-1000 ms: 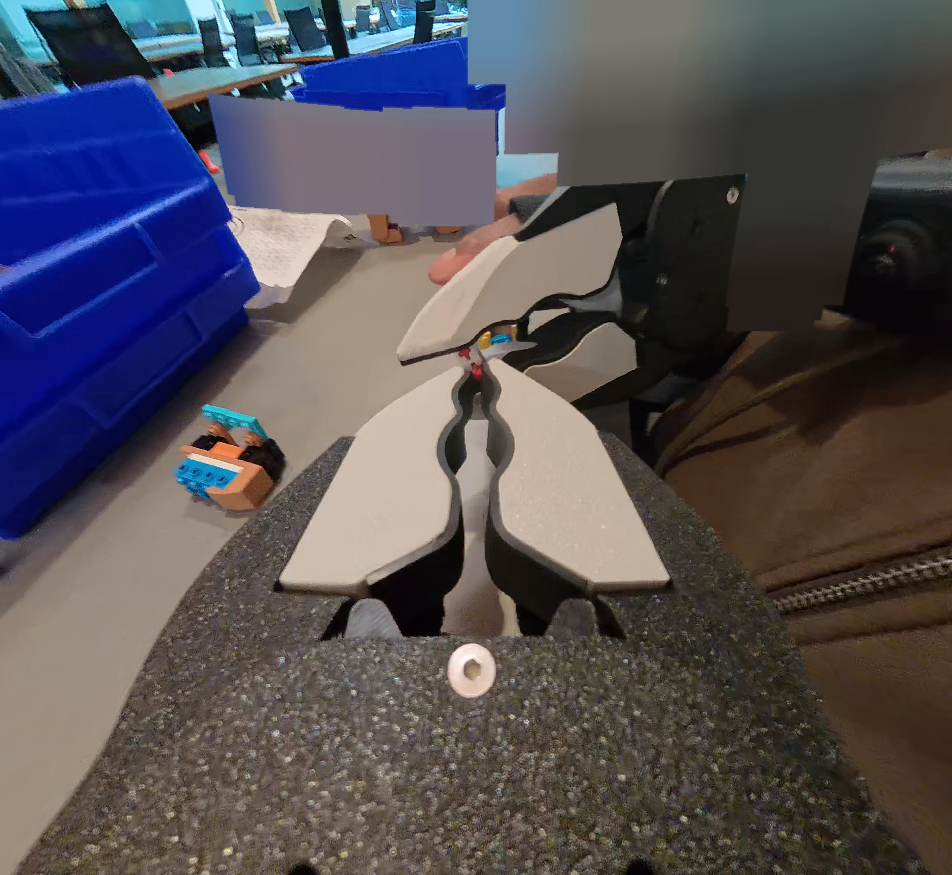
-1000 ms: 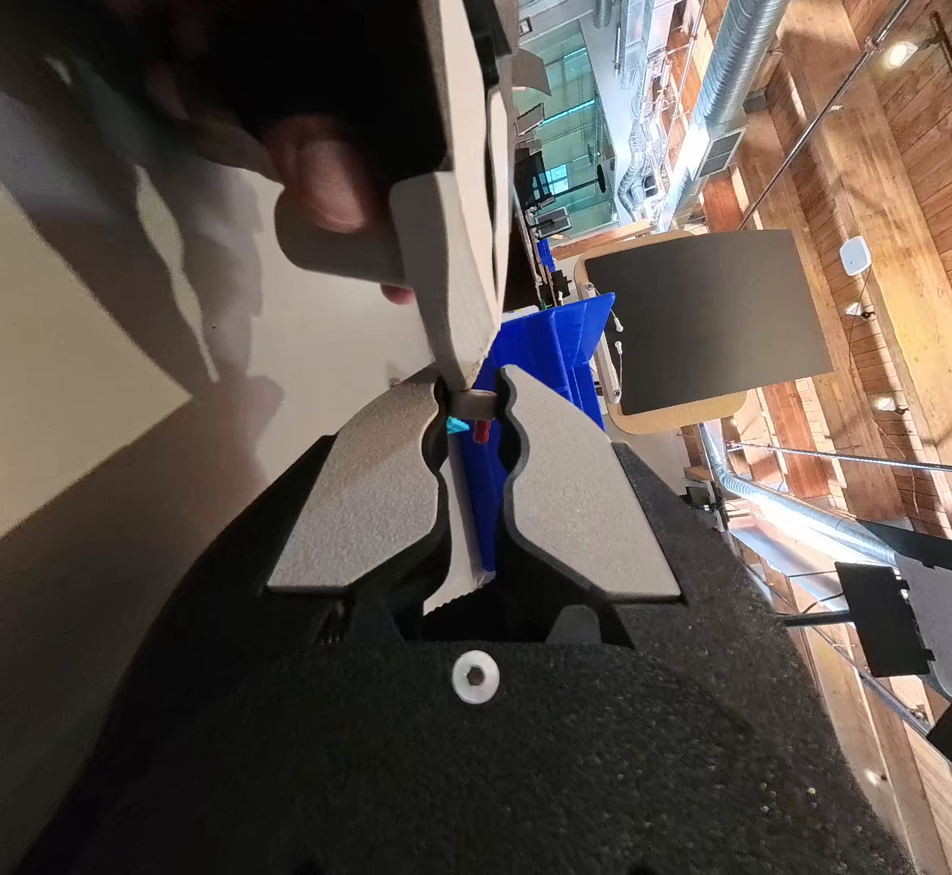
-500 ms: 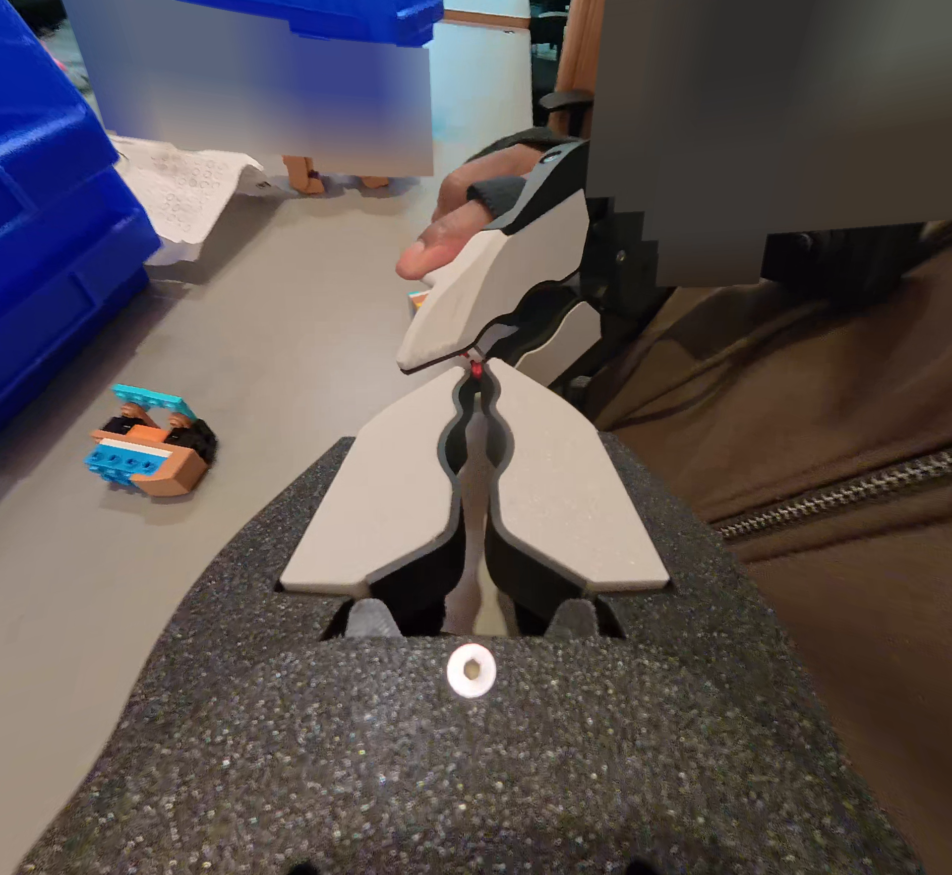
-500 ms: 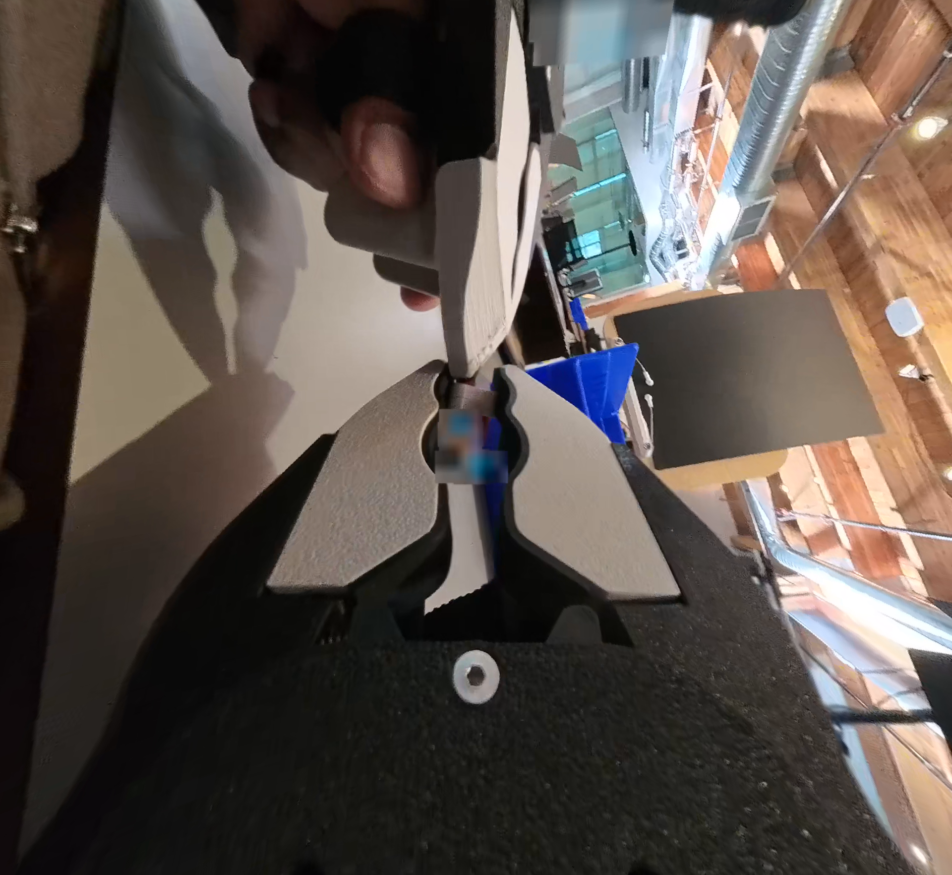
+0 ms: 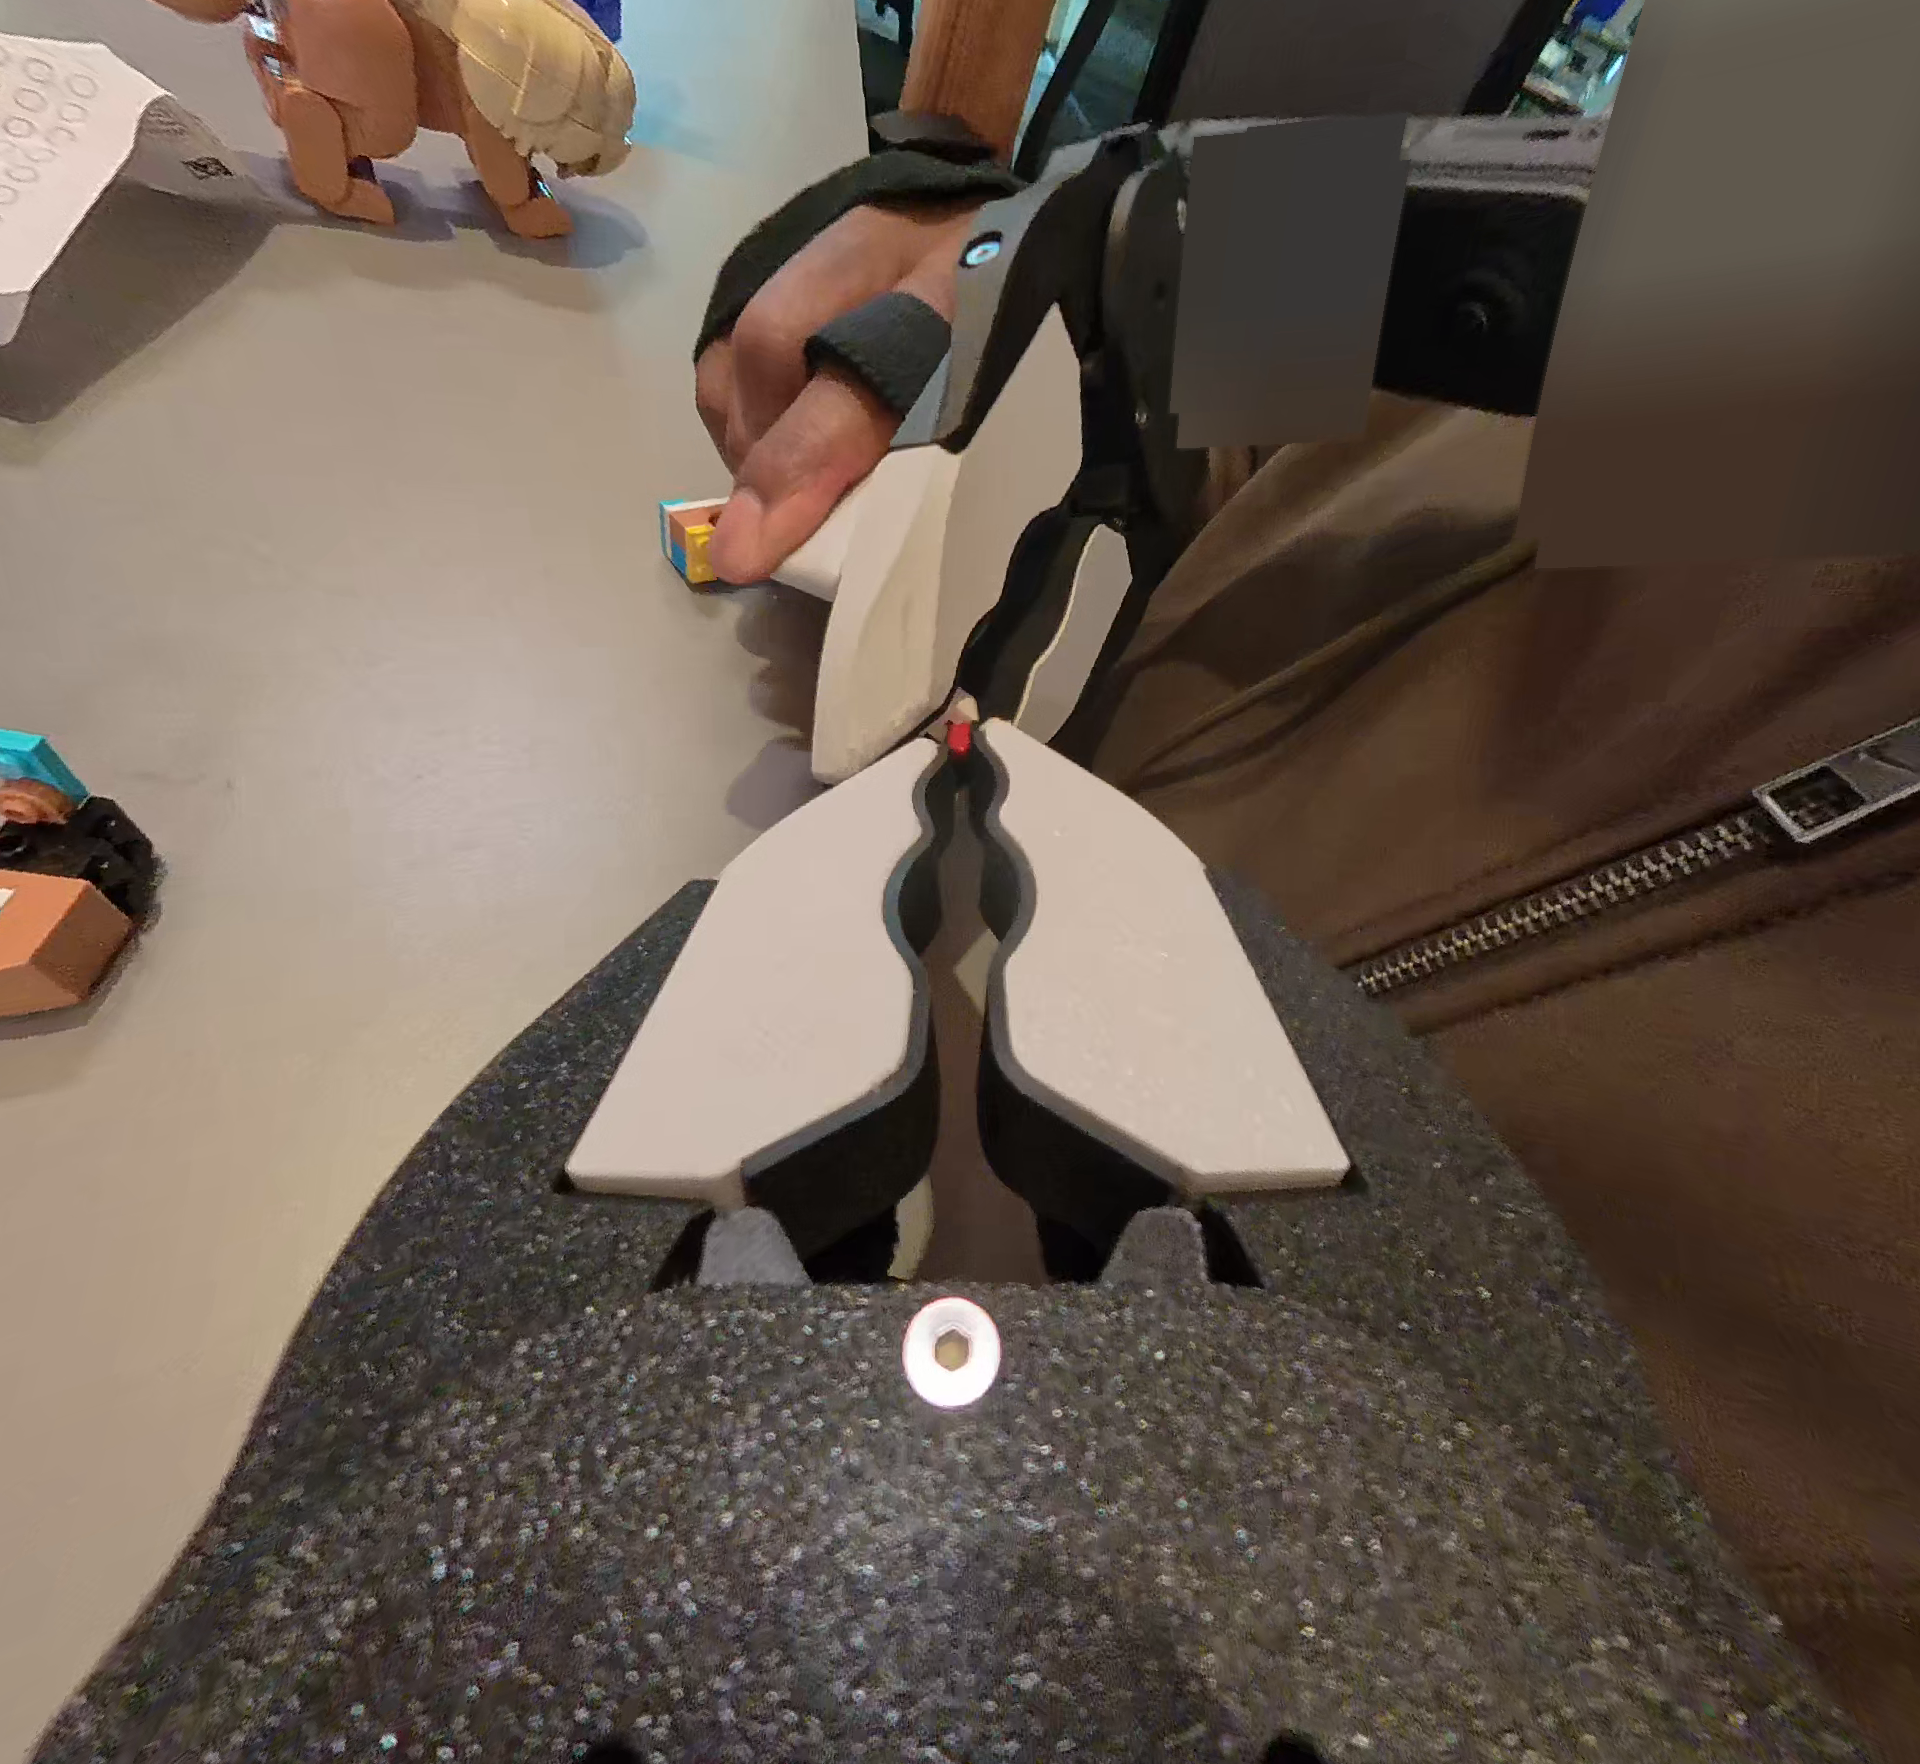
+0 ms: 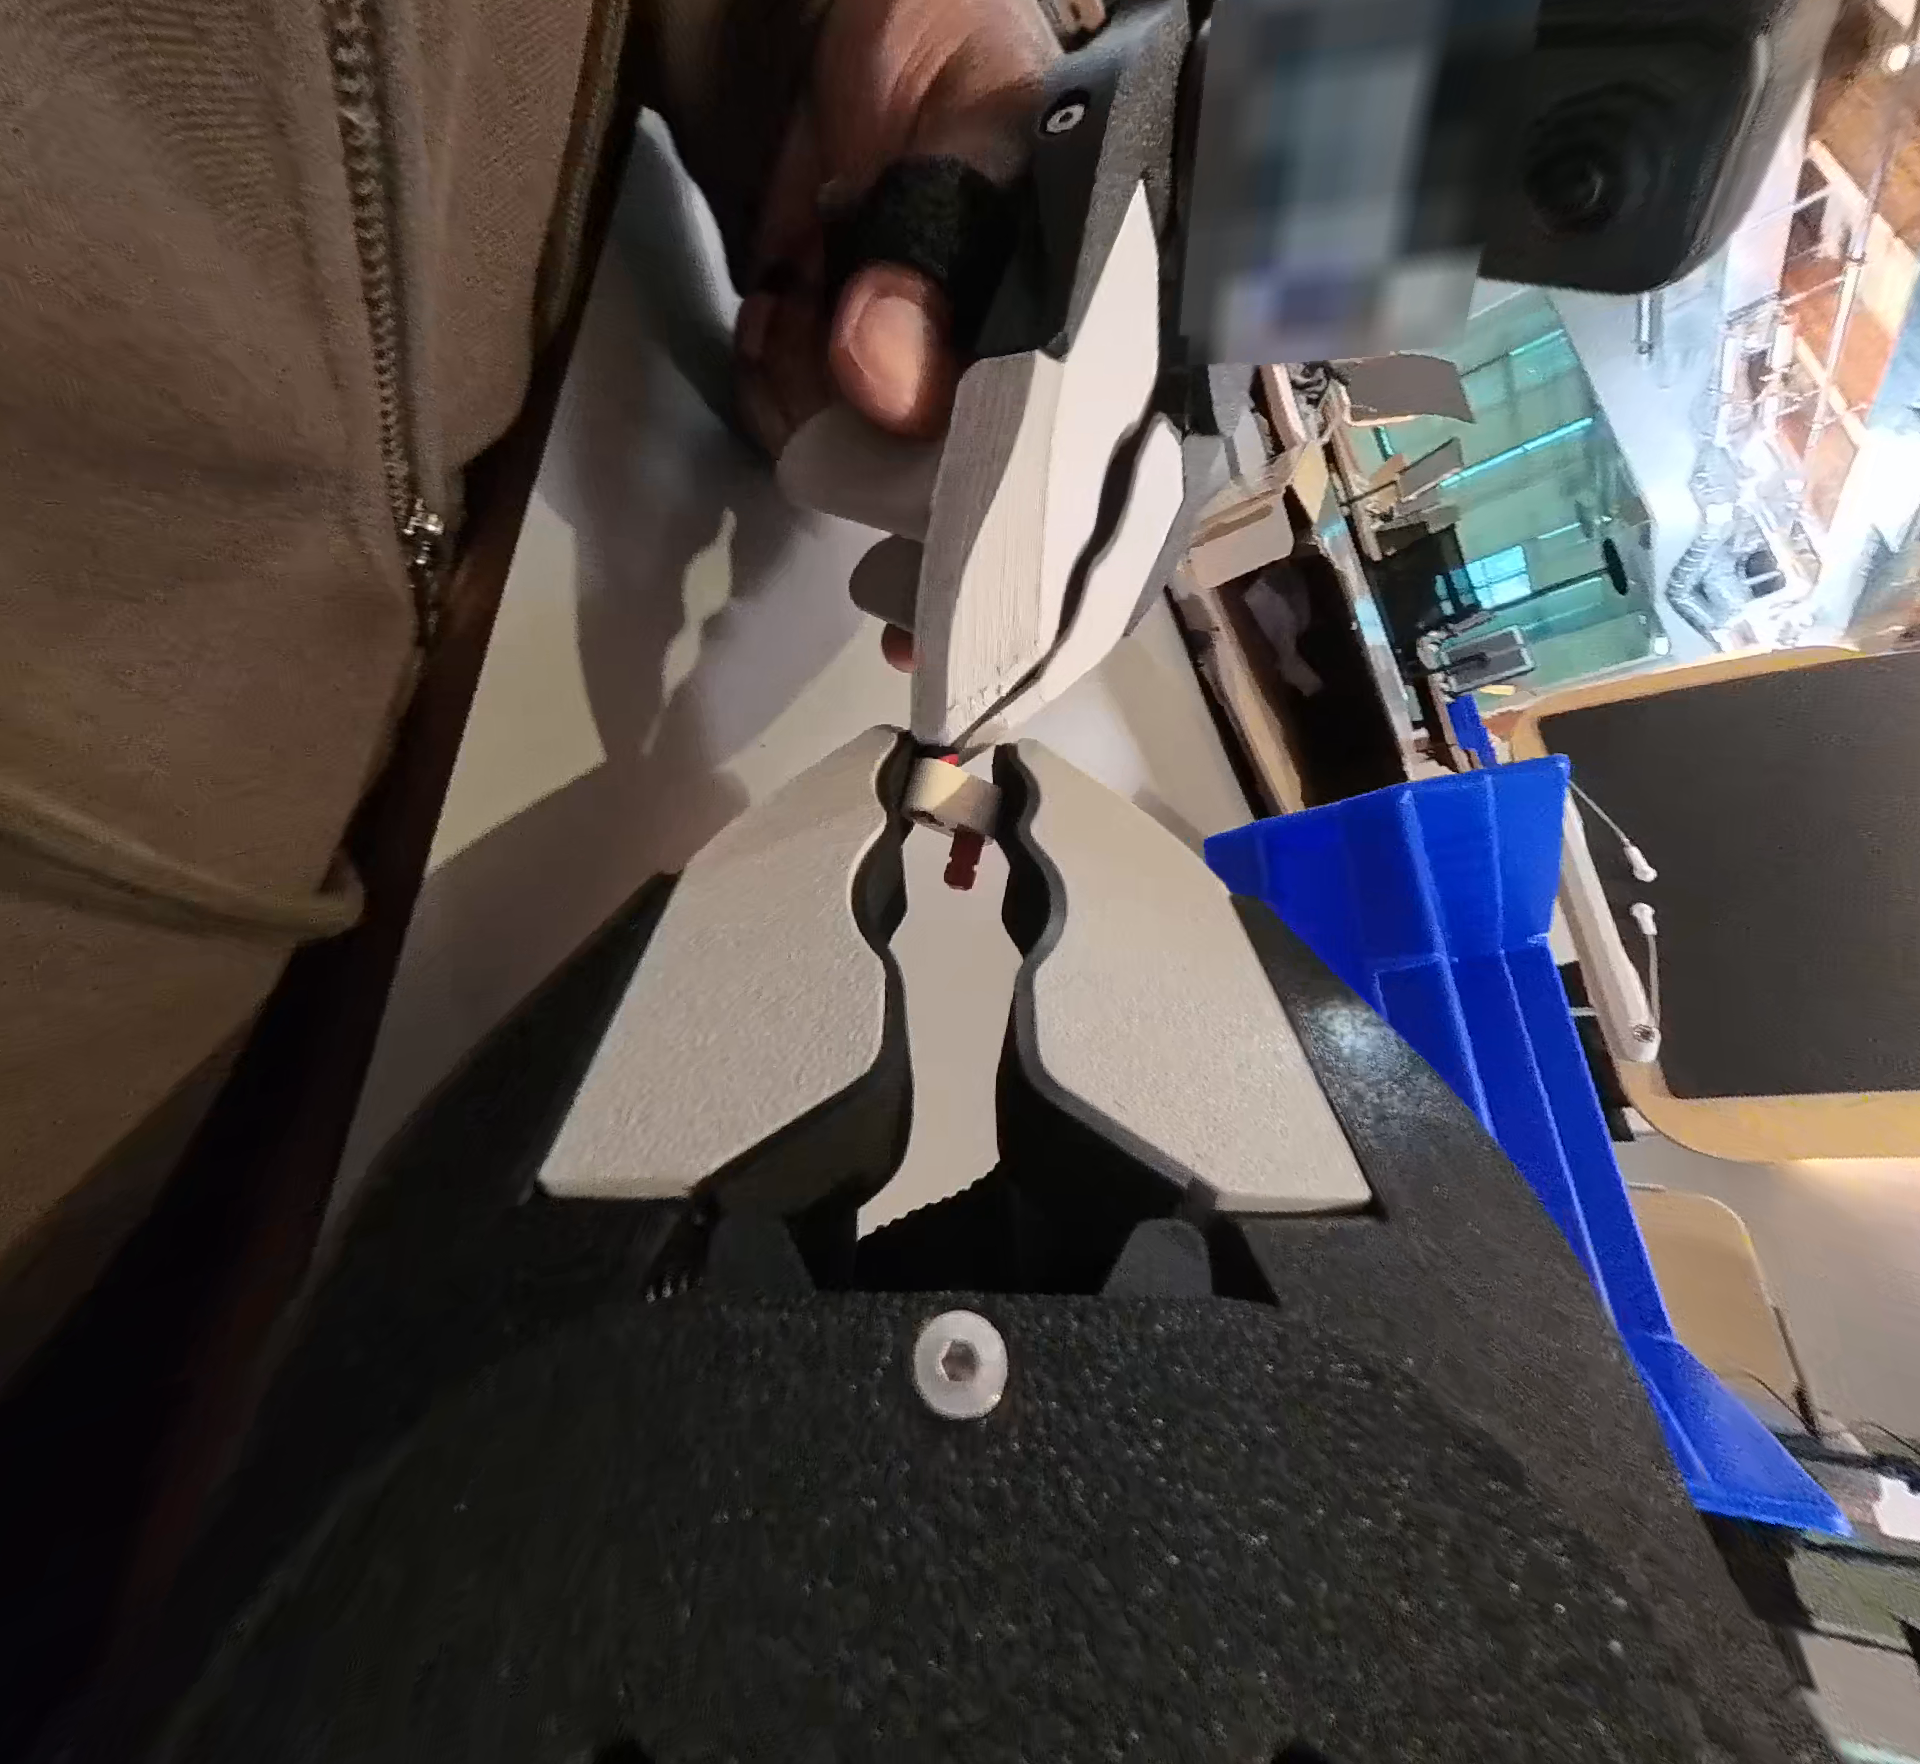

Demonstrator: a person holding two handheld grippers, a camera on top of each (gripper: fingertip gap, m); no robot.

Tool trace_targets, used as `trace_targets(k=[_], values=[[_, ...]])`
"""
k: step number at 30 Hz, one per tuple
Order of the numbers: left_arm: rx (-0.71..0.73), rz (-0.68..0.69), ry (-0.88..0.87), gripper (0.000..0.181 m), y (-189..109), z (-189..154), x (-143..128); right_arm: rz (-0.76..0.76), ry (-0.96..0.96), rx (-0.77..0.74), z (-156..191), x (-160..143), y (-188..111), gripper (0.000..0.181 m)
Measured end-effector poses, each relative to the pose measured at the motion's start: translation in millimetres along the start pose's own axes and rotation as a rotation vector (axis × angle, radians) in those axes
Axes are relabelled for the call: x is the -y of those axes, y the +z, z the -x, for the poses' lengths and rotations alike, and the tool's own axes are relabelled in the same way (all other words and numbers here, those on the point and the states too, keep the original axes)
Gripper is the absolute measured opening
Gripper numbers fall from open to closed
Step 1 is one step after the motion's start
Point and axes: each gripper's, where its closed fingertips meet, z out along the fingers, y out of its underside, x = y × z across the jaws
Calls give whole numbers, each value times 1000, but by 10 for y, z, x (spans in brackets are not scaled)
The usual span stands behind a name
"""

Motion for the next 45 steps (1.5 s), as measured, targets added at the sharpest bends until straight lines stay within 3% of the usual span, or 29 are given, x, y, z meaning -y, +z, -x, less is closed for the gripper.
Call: trace_targets(k=[10, 12, 13, 16, 25, 37, 45], values=[[-9, 6, 90, 1, -17, -31, 9, -42, 53, 49, 19, 18, -30, 16], [10, -128, 41, 0, -352, 36, 205, 115, 33, 26, -21, -354, -117, 16], [84, -176, 25, 0, -580, 159, 265, 140, 73, 6, -76, -506, -220, 15], [222, -201, -2, 0, -898, 375, 287, 29, 165, -59, -316, -453, -457, 15], [77, -127, -77, 11, -131, 245, 202, 49, 18, -179, -335, -264, -171, 16], [158, -92, 16, 12, 35, 260, 225, 104, -89, -223, -314, -247, -37, 19], [239, -81, 29, 13, -49, 376, 191, 125, -56, -249, -373, -307, -54, 20]])
